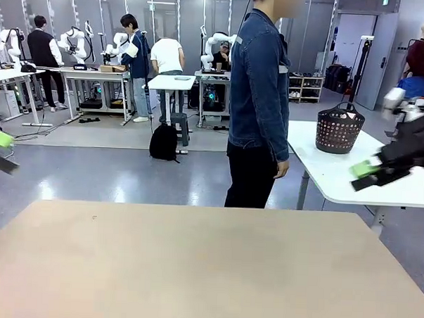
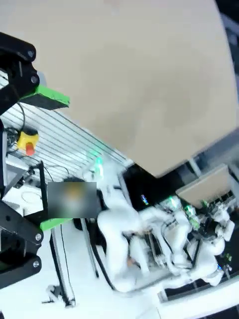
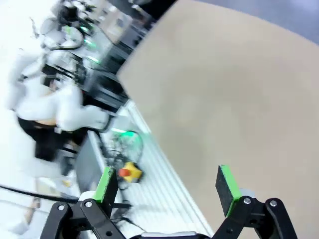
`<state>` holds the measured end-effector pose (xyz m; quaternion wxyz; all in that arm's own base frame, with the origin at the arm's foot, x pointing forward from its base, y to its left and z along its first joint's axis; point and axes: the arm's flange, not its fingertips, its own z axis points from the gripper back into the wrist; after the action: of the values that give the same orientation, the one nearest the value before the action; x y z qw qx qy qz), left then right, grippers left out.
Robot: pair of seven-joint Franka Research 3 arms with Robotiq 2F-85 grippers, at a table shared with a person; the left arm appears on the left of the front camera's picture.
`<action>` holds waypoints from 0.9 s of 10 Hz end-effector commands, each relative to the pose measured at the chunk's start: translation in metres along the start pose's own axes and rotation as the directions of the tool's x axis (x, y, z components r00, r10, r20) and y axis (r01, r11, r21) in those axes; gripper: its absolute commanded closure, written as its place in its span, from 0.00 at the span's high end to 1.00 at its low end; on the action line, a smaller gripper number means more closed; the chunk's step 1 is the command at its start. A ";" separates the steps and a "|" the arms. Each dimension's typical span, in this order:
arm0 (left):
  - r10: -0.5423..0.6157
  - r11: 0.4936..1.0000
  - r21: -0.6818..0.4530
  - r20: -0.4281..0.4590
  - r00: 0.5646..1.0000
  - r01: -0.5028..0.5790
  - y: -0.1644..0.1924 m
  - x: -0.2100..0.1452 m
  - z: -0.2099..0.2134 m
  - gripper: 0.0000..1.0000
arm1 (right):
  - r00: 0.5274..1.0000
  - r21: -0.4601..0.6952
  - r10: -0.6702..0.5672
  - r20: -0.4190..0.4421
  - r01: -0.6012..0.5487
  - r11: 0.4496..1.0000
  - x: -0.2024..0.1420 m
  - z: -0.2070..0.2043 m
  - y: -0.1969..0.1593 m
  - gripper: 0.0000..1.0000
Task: Fold the towel.
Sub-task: Grab the top end of the 100 cm Hotel Towel extended by the human.
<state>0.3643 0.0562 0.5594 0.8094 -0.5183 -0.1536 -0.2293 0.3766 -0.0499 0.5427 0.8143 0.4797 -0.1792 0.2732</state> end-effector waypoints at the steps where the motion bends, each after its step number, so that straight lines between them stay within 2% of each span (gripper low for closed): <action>1: 0.076 0.997 -0.017 0.103 0.992 -0.075 0.039 -0.018 0.040 1.00 | 0.998 0.059 -0.048 0.038 0.046 0.997 -0.021 0.046 -0.035 1.00; 3: 0.062 0.998 -0.040 0.166 0.984 -0.056 0.050 -0.047 0.068 1.00 | 0.992 0.161 -0.070 0.108 0.052 0.986 -0.058 0.081 -0.055 1.00; 4: 0.086 0.996 -0.036 0.186 0.979 -0.080 0.058 -0.058 0.079 1.00 | 0.982 0.193 -0.075 0.174 0.040 0.980 -0.078 0.098 -0.065 1.00; 5: 0.093 0.996 -0.025 0.190 0.977 -0.090 0.059 -0.062 0.080 1.00 | 0.975 0.216 -0.087 0.203 0.042 0.975 -0.089 0.105 -0.070 1.00; 7: 0.110 0.994 -0.047 0.216 0.970 -0.102 0.064 -0.069 0.089 1.00 | 0.968 0.256 -0.122 0.220 0.063 0.965 -0.104 0.109 -0.077 1.00; 9: 0.152 0.988 -0.043 0.211 0.966 -0.146 0.069 -0.068 0.087 1.00 | 0.967 0.237 -0.133 0.219 0.079 0.968 -0.112 0.108 -0.074 1.00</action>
<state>0.3374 0.1769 0.5076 0.8023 -0.5501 -0.2010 -0.1159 0.3321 -0.2060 0.4748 0.7390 0.6140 -0.2105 0.1805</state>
